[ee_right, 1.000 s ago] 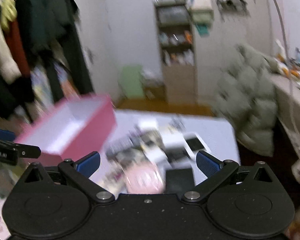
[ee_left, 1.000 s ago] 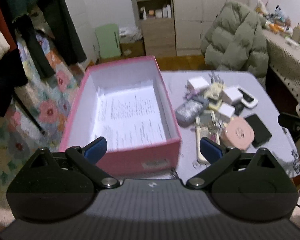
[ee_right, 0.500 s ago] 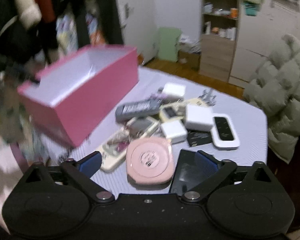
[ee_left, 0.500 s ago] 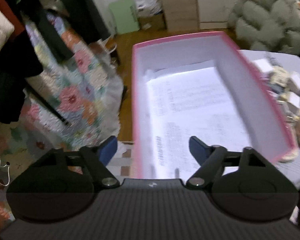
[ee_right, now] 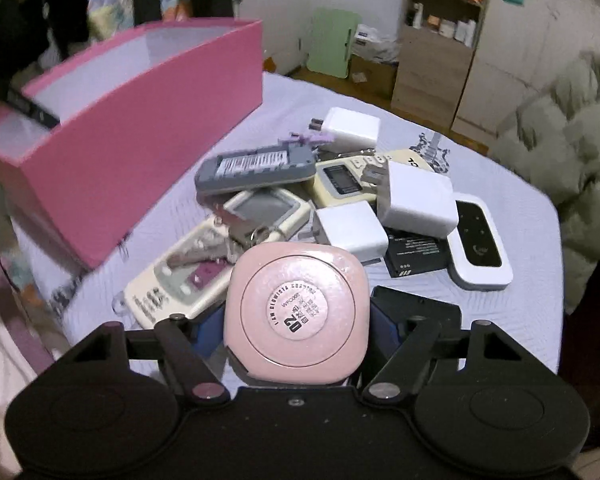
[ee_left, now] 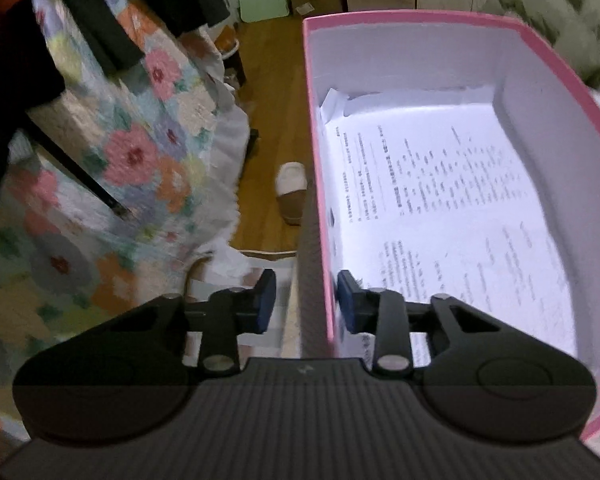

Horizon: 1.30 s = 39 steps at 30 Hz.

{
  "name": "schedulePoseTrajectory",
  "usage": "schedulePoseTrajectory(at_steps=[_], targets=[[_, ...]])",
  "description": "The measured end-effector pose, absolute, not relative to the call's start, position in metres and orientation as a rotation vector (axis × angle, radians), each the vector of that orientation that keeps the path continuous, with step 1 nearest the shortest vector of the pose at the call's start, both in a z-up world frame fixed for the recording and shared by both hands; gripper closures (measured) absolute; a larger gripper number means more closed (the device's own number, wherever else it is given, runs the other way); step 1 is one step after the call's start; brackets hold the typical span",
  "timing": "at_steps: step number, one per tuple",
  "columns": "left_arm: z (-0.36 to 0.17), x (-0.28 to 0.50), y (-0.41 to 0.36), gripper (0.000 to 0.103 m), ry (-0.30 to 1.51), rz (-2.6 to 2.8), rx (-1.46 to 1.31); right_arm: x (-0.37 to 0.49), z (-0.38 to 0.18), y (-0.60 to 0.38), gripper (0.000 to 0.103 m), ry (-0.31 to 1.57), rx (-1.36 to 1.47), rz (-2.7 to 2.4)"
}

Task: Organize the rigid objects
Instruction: 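Grasp the pink round case with the right gripper and drop it into the box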

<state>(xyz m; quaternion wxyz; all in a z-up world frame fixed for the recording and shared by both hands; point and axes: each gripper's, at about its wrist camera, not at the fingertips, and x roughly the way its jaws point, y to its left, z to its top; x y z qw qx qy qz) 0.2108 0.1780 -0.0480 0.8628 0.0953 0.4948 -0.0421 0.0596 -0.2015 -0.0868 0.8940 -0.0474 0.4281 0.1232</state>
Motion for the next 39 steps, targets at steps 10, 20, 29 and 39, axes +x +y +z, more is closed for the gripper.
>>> schedulePoseTrajectory(at_steps=[10,20,29,39], targets=[[-0.048,0.204,0.163,0.100,0.946,-0.160,0.205,0.067,-0.054,-0.214,0.025,0.789,-0.004,0.235],[-0.046,0.198,0.136,0.100,0.868,-0.256,0.222,0.118,0.026,-0.186,0.025,0.695,0.142,0.461],[-0.047,0.197,0.123,0.099,0.866,-0.229,0.264,0.263,-0.015,-0.041,0.025,1.085,0.159,0.577],[-0.048,0.197,0.120,0.097,0.856,-0.208,0.296,0.334,-0.070,-0.026,0.023,1.204,0.254,0.399]])
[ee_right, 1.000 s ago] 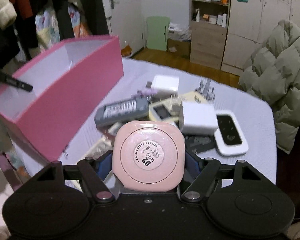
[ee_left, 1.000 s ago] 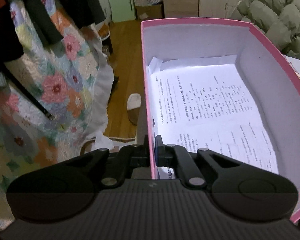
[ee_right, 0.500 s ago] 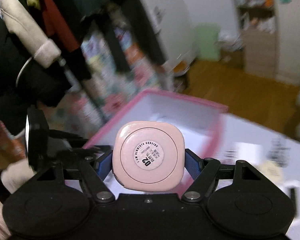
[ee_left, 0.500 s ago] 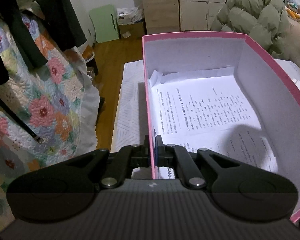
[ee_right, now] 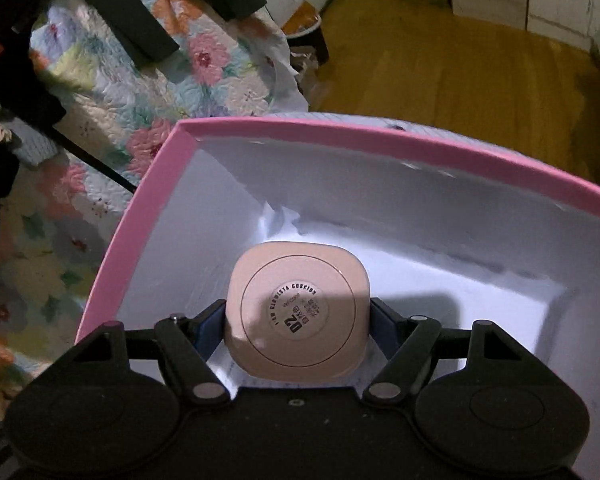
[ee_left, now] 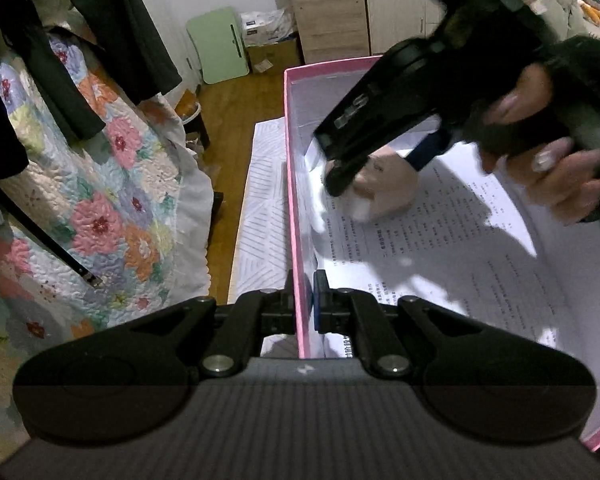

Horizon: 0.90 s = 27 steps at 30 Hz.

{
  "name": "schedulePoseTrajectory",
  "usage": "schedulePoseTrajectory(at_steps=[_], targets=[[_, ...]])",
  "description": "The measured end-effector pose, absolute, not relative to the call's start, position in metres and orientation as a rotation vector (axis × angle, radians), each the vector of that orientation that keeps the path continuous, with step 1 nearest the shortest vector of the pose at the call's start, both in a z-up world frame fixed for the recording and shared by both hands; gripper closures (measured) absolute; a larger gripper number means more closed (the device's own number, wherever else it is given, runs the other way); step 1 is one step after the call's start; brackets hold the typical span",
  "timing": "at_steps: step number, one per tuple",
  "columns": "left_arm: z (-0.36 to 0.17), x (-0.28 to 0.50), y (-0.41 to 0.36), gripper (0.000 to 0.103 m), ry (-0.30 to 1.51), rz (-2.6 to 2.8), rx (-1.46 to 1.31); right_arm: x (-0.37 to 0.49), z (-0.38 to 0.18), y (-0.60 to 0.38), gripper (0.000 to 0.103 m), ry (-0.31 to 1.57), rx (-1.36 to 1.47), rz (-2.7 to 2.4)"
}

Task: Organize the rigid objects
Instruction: 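Grasp the pink round case with the right gripper and drop it into the box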

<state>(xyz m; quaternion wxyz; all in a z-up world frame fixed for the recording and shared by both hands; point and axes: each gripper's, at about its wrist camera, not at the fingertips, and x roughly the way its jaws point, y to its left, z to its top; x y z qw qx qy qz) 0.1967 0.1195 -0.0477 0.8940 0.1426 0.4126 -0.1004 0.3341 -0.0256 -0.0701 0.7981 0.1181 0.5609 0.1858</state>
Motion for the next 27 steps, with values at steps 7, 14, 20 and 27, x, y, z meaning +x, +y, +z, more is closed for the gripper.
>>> schedulePoseTrajectory(at_steps=[7,14,20,27], targets=[[-0.048,0.196,0.120,0.097,0.841,-0.205,0.292,0.258,0.006,-0.096,0.020,1.069,0.359,0.549],[-0.047,0.192,0.119,0.097,0.832,-0.203,0.286,0.161,0.024,-0.195,0.026,1.014,0.421,0.468],[-0.048,0.193,0.118,0.097,0.832,-0.201,0.300,0.112,-0.020,-0.244,0.036,1.086,0.308,0.254],[-0.048,0.193,0.112,0.096,0.828,-0.204,0.338,0.092,-0.084,-0.252,0.030,1.168,0.066,0.087]])
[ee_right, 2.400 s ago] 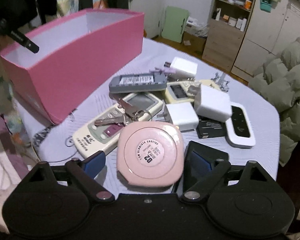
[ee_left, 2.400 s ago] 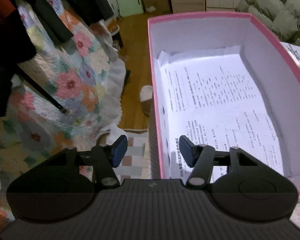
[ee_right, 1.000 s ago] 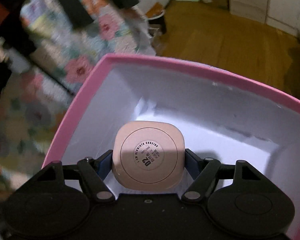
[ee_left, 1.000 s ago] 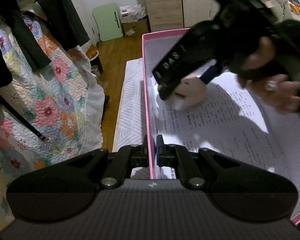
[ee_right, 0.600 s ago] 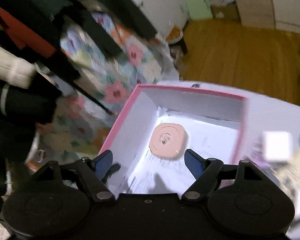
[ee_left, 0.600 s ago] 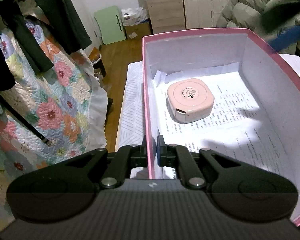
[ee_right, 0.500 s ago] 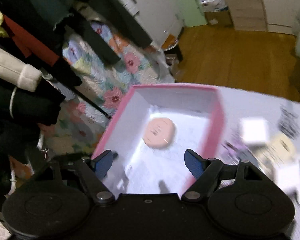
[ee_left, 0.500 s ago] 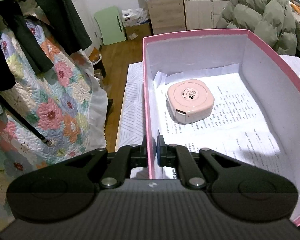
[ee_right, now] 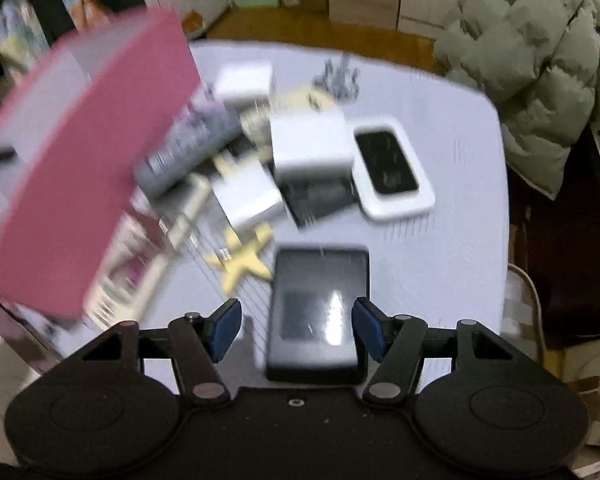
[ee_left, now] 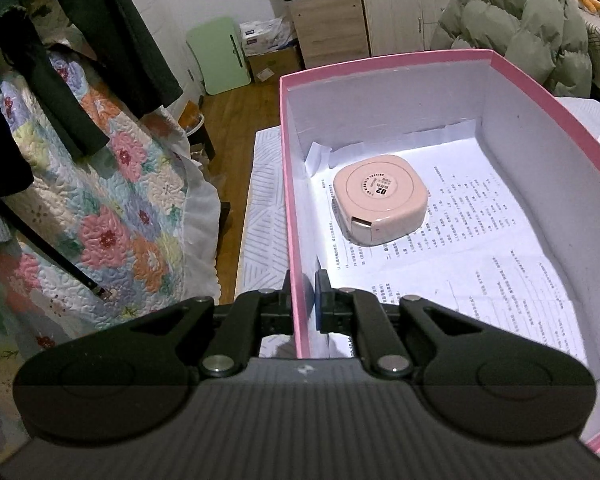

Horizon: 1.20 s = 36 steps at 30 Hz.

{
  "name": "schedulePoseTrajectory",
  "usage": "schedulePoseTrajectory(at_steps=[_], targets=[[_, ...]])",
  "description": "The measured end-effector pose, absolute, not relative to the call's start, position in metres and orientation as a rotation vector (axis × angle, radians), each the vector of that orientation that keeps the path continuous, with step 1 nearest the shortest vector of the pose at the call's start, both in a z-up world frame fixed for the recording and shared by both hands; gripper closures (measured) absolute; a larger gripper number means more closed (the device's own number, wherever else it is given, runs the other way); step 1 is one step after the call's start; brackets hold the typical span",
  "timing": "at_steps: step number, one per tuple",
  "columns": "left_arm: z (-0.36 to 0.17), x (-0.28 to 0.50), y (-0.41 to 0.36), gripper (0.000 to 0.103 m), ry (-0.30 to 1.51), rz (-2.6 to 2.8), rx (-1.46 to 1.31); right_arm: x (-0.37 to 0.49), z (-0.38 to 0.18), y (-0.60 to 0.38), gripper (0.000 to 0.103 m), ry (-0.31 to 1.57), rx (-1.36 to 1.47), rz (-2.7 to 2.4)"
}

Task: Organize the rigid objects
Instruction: 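Grasp the pink round case with the right gripper and drop it into the box, then grasp the black power bank with the right gripper and place it in the box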

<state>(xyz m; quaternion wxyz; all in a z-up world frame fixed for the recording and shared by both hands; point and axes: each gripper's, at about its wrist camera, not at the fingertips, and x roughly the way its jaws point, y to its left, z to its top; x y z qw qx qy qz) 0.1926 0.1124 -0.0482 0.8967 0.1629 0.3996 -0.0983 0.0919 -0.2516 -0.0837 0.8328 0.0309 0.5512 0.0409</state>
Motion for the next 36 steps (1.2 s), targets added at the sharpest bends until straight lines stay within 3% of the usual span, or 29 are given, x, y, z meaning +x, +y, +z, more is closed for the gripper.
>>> schedulePoseTrajectory(at_steps=[3,8,15,23,29,36], targets=[[-0.048,0.193,0.113,0.096,0.828,-0.199,0.346,0.098,-0.098,-0.244,0.030,1.139,-0.043,0.053],[-0.049,0.193,0.112,0.095,0.828,-0.197,0.354,0.103,-0.103,-0.254,0.037,1.119,0.014,0.055],[-0.049,0.193,0.111,0.095,0.829,-0.196,0.352,0.093,-0.036,-0.261,0.037,0.950,0.108,0.105],[-0.049,0.193,0.112,0.095,0.828,-0.198,0.348,0.135,0.026,-0.177,0.036,0.840,0.274,0.625],[-0.049,0.193,0.111,0.095,0.828,-0.198,0.347,0.208,0.002,-0.083,0.036,1.019,0.235,0.739],[-0.048,0.192,0.108,0.096,0.826,-0.198,0.331,0.286,-0.075,-0.035,0.036,1.374,0.258,0.548]])
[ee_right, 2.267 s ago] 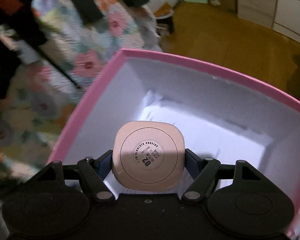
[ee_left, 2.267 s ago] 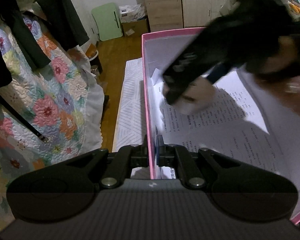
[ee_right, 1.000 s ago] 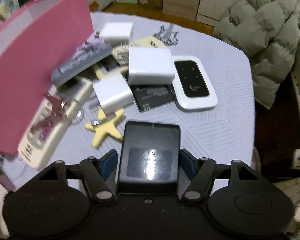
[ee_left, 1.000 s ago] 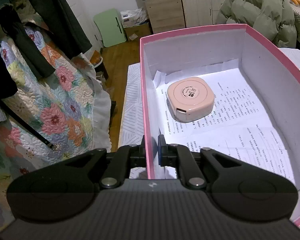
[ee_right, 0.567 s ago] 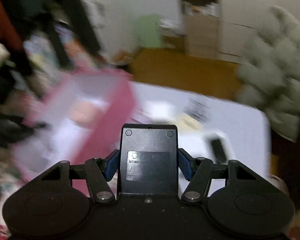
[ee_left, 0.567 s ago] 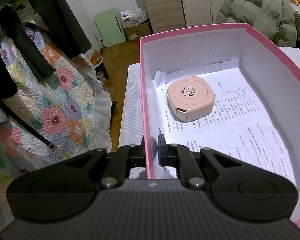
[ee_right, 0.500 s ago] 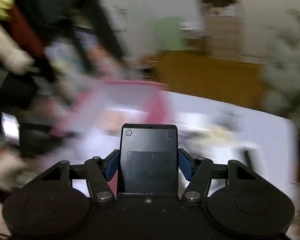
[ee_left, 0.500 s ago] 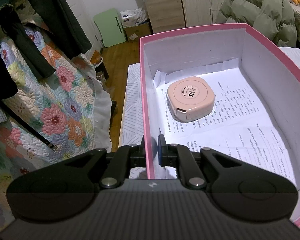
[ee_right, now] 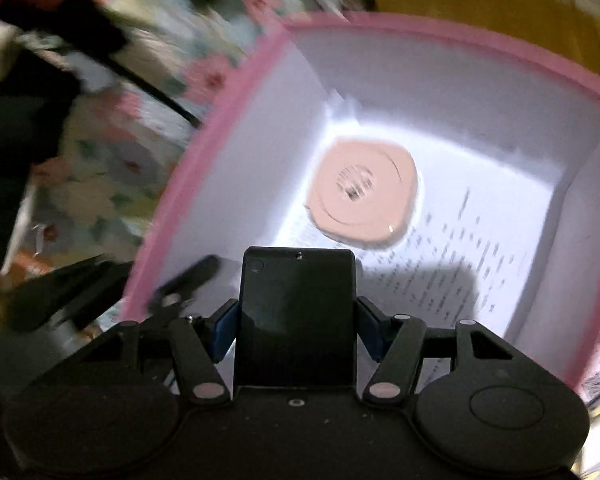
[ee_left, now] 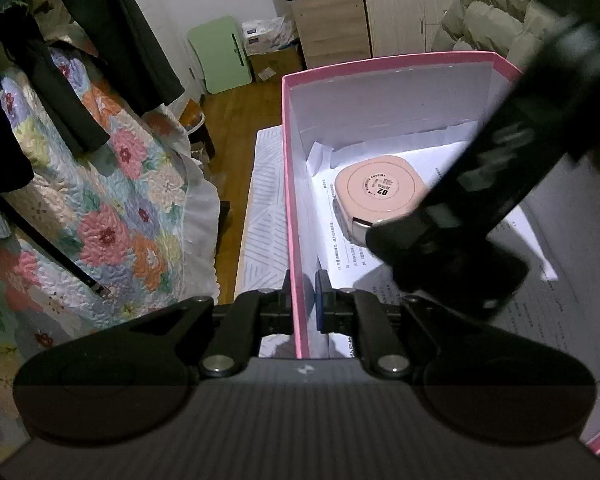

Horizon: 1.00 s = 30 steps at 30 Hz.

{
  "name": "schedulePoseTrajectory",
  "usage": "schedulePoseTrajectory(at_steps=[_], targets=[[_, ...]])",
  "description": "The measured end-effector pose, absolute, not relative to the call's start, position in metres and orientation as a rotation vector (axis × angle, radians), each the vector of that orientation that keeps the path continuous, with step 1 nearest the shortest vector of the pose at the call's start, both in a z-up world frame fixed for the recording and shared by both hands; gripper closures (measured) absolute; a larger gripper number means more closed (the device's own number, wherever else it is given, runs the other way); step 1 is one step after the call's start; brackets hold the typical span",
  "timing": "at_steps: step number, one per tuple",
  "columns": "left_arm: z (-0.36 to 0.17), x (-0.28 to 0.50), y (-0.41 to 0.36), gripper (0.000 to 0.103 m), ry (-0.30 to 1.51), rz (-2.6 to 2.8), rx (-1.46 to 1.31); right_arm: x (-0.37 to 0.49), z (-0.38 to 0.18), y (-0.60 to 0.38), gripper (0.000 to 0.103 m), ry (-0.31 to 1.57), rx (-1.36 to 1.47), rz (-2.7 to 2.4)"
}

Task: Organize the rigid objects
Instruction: 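Grasp the black power bank with the right gripper and place it in the box, then grasp the white Wi-Fi router with the right gripper and place it in the box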

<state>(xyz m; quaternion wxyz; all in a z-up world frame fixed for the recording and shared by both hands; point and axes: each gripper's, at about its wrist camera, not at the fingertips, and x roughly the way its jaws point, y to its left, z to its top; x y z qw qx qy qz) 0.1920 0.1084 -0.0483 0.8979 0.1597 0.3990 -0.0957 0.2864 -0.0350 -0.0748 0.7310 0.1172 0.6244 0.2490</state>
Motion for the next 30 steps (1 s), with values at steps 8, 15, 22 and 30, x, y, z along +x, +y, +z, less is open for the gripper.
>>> schedulePoseTrajectory(at_steps=[8,15,22,30], targets=[[-0.047,0.188,0.110,0.096,0.812,-0.199,0.317,0.298,-0.114,-0.056,0.031,1.389,0.629,0.429],[-0.045,0.188,0.114,0.096,0.802,-0.202,0.296,0.235,-0.029,-0.104,0.030,1.169,0.574,0.555],[-0.045,0.189,0.115,0.096,0.793,-0.201,0.297,0.178,0.013,-0.193,0.029,1.022,0.524,0.472],[-0.046,0.189,0.114,0.096,0.794,-0.200,0.298,0.169,-0.068,-0.245,0.037,1.138,0.607,0.307]])
